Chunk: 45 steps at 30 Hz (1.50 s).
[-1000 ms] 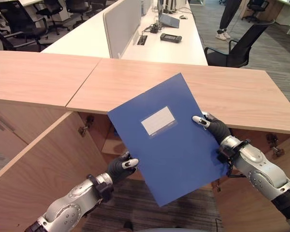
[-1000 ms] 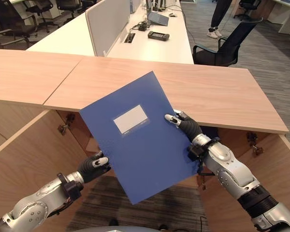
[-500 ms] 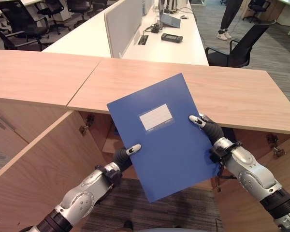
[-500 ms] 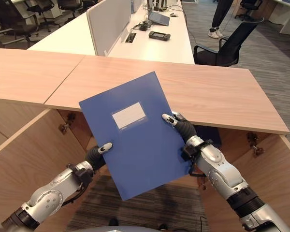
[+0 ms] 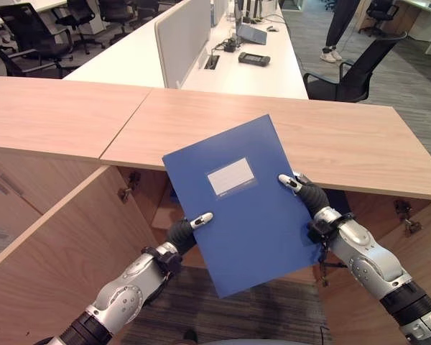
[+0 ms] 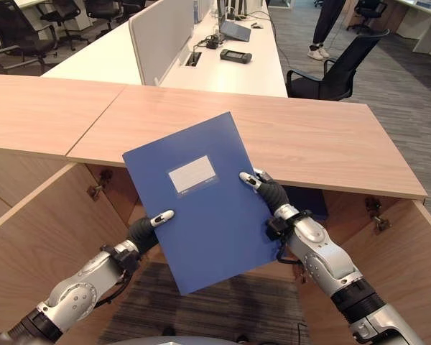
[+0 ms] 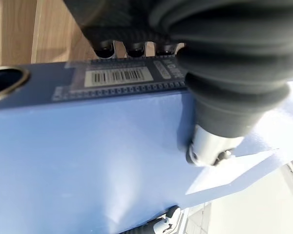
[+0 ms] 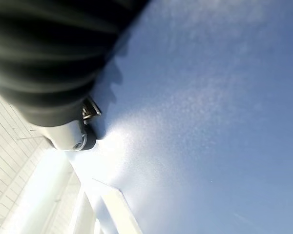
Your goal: Put the empty folder in the office cabinet
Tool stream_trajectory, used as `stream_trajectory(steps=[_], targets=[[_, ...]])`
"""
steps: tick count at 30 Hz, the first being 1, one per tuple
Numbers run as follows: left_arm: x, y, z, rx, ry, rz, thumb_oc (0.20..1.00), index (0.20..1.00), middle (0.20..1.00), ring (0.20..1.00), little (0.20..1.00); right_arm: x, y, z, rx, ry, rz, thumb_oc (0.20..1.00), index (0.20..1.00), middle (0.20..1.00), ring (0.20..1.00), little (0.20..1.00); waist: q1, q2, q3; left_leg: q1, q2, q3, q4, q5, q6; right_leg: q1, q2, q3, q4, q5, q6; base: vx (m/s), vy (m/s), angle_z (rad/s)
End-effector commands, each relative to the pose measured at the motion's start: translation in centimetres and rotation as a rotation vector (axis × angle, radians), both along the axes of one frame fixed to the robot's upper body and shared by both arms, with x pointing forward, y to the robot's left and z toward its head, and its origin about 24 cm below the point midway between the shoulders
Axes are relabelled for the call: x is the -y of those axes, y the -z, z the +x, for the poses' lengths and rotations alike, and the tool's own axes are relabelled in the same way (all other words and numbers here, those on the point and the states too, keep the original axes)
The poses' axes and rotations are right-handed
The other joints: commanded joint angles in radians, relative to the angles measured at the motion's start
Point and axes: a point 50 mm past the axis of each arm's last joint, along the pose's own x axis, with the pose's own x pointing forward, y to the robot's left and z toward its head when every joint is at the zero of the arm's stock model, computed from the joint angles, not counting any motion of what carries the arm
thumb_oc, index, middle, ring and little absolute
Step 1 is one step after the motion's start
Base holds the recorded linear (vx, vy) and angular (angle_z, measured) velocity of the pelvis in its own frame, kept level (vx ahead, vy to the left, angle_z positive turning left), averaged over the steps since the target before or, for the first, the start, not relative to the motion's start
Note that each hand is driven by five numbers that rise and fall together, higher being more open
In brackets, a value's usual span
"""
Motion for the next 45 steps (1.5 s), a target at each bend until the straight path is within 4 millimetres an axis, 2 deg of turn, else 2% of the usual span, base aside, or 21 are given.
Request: stream_trajectory(steps=[1, 19, 20, 21, 26, 29, 31, 35, 37, 38, 39, 41, 42, 43, 44, 45], targets=[[3.8, -2.7, 0.6, 0.154, 0.173, -0.060, 0.200, 0.200, 0.200, 0.200, 0.200, -4.6, -2.6, 0.3, 0.126, -0.179, 0.092, 0.200, 0.200, 0.200, 0.200, 0.200, 0.002, -0.029, -0.028, 0.009, -0.030, -0.010, 0.003, -0.076, 0.017, -0.009, 0.014, 0.062, 0.033, -0.043, 0.006, 0.00, 0.000, 0.00], [2.5, -2.7, -0.2, 0.165, 0.207, 0.022, 0.200, 0.200, 0.200, 0.200, 0.200, -4.3, -3.4, 0.8, 0.168, -0.157, 0.064, 0.200, 0.200, 0.200, 0.200, 0.200, 0.013, -0.032, -0.020, 0.003, -0.032, -0.014, 0.003, -0.080, 0.020, -0.018, 0.012, 0.056, 0.041, -0.044, 0.009, 0.00, 0.000, 0.00], [2.4, -2.7, -0.3, 0.166, 0.204, 0.024, 0.200, 0.200, 0.200, 0.200, 0.200, -4.3, -3.4, 0.8, 0.169, -0.155, 0.065, 0.511, 0.511, 0.511, 0.511, 0.511, 0.013, -0.032, -0.019, 0.004, -0.032, -0.013, 0.003, -0.080, 0.020, -0.018, 0.011, 0.056, 0.041, -0.045, 0.010, 0.00, 0.000, 0.00], [2.2, -2.7, -0.2, 0.171, 0.201, 0.031, 0.200, 0.200, 0.200, 0.200, 0.200, -4.2, -3.5, 0.7, 0.176, -0.151, 0.061, 1.000, 1.000, 1.000, 1.000, 1.000, 0.013, -0.032, -0.019, 0.004, -0.033, -0.013, 0.003, -0.081, 0.020, -0.019, 0.011, 0.056, 0.041, -0.046, 0.010, 0.00, 0.000, 0.00], [1.1, -3.2, 0.0, 0.211, 0.153, 0.049, 0.200, 0.200, 0.200, 0.200, 0.200, -3.4, -3.6, 0.6, 0.195, -0.104, 0.089, 1.000, 1.000, 1.000, 1.000, 1.000, 0.018, -0.037, -0.014, -0.001, -0.035, -0.014, 0.003, -0.082, 0.022, -0.025, 0.009, 0.055, 0.046, -0.047, 0.012, 0.00, 0.000, 0.00], [0.3, -3.2, 0.0, 0.225, 0.120, 0.060, 0.200, 0.200, 0.200, 0.200, 0.200, -2.3, -3.2, 0.6, 0.199, -0.039, 0.064, 1.000, 1.000, 1.000, 1.000, 1.000, 0.022, -0.041, -0.012, -0.004, -0.036, -0.015, 0.004, -0.084, 0.025, -0.029, 0.006, 0.052, 0.054, -0.049, 0.015, 0.00, 0.000, 0.00], [-0.4, -3.4, -0.2, 0.250, 0.103, 0.075, 0.200, 0.200, 0.200, 0.200, 0.200, -0.4, -2.2, 0.7, 0.175, 0.070, 0.072, 1.000, 1.000, 1.000, 1.000, 1.000, 0.027, -0.046, -0.009, -0.004, -0.036, -0.015, 0.005, -0.088, 0.029, -0.033, 0.003, 0.049, 0.069, -0.051, 0.017, 0.00, 0.000, 0.00], [-2.1, -4.0, -0.3, 0.308, 0.067, 0.131, 0.200, 0.200, 0.200, 0.200, 0.200, 2.7, 1.0, 0.1, 0.089, 0.250, 0.054, 1.000, 1.000, 1.000, 1.000, 1.000, 0.034, -0.054, -0.001, -0.009, -0.037, -0.019, 0.006, -0.092, 0.036, -0.057, -0.002, 0.042, 0.120, -0.062, 0.022, -0.01, 0.005, 0.00], [-3.2, -4.8, -0.4, 0.383, 0.068, 0.226, 0.200, 0.200, 0.200, 0.200, 0.200, 4.4, 2.8, -0.3, 0.028, 0.364, 0.066, 1.000, 1.000, 1.000, 1.000, 1.000, 0.042, -0.057, 0.003, -0.011, -0.036, -0.023, 0.006, -0.096, 0.041, -0.072, -0.005, 0.038, 0.147, -0.066, 0.026, -0.01, 0.008, 0.02], [-3.2, -4.8, -0.5, 0.382, 0.068, 0.228, 0.200, 0.200, 0.200, 0.200, 0.200, 4.4, 2.9, -0.3, 0.027, 0.363, 0.067, 1.000, 1.000, 1.000, 1.000, 1.000, 0.041, -0.059, 0.003, -0.012, -0.037, -0.023, 0.007, -0.096, 0.041, -0.073, -0.005, 0.038, 0.149, -0.067, 0.026, -0.01, 0.015, 0.09], [-4.5, -5.7, -0.4, 0.471, 0.030, 0.345, 0.200, 0.200, 0.200, 0.200, 0.200, 5.5, 4.9, -0.9, -0.040, 0.442, 0.062, 1.000, 1.000, 1.000, 1.000, 1.000, 0.052, -0.063, 0.008, -0.011, -0.036, -0.027, 0.007, -0.098, 0.045, -0.084, -0.008, 0.035, 0.172, -0.072, 0.030, 0.00, 0.013, 0.08], [-5.4, -7.0, -0.5, 0.598, 0.003, 0.481, 0.200, 0.200, 0.200, 0.200, 0.200, 6.3, 7.2, -1.8, -0.122, 0.510, 0.062, 1.000, 1.000, 1.000, 1.000, 1.000, 0.063, -0.071, 0.012, -0.009, -0.035, -0.033, 0.009, -0.101, 0.048, -0.094, -0.013, 0.032, 0.197, -0.078, 0.035, 0.00, 0.008, 0.06], [-5.5, -7.0, -0.6, 0.599, 0.002, 0.484, 0.200, 0.200, 0.200, 0.200, 0.200, 6.2, 7.2, -1.7, -0.122, 0.508, 0.064, 1.000, 1.000, 1.000, 1.000, 1.000, 0.062, -0.074, 0.012, -0.009, -0.036, -0.032, 0.009, -0.102, 0.049, -0.095, -0.014, 0.032, 0.201, -0.080, 0.035, 0.00, 0.002, 0.08], [-5.9, -7.7, -0.5, 0.667, -0.016, 0.572, 0.200, 0.200, 0.200, 0.200, 0.200, 6.4, 8.4, -2.2, -0.166, 0.541, 0.078, 1.000, 1.000, 1.000, 1.000, 1.000, 0.069, -0.079, 0.014, -0.007, -0.036, -0.035, 0.010, -0.104, 0.050, -0.100, -0.017, 0.029, 0.218, -0.083, 0.039, 0.01, 0.010, 0.09], [-6.5, -8.5, -0.5, 0.771, -0.040, 0.711, 0.200, 0.200, 0.200, 0.200, 0.200, 6.6, 10.8, -3.3, -0.258, 0.582, 0.075, 1.000, 1.000, 1.000, 1.000, 1.000, 0.078, -0.086, 0.016, -0.001, -0.037, -0.037, 0.011, -0.110, 0.053, -0.107, -0.020, 0.026, 0.244, -0.086, 0.045, 0.01, 0.015, 0.06], [-6.7, -9.0, -0.5, 0.834, -0.055, 0.790, 0.200, 0.200, 0.200, 0.200, 0.200, 6.4, 11.8, -3.8, -0.300, 0.599, 0.088, 1.000, 1.000, 1.000, 1.000, 1.000, 0.081, -0.091, 0.017, 0.003, -0.036, -0.038, 0.012, -0.113, 0.054, -0.113, -0.023, 0.028, 0.263, -0.087, 0.049, 0.02, 0.011, 0.06]])
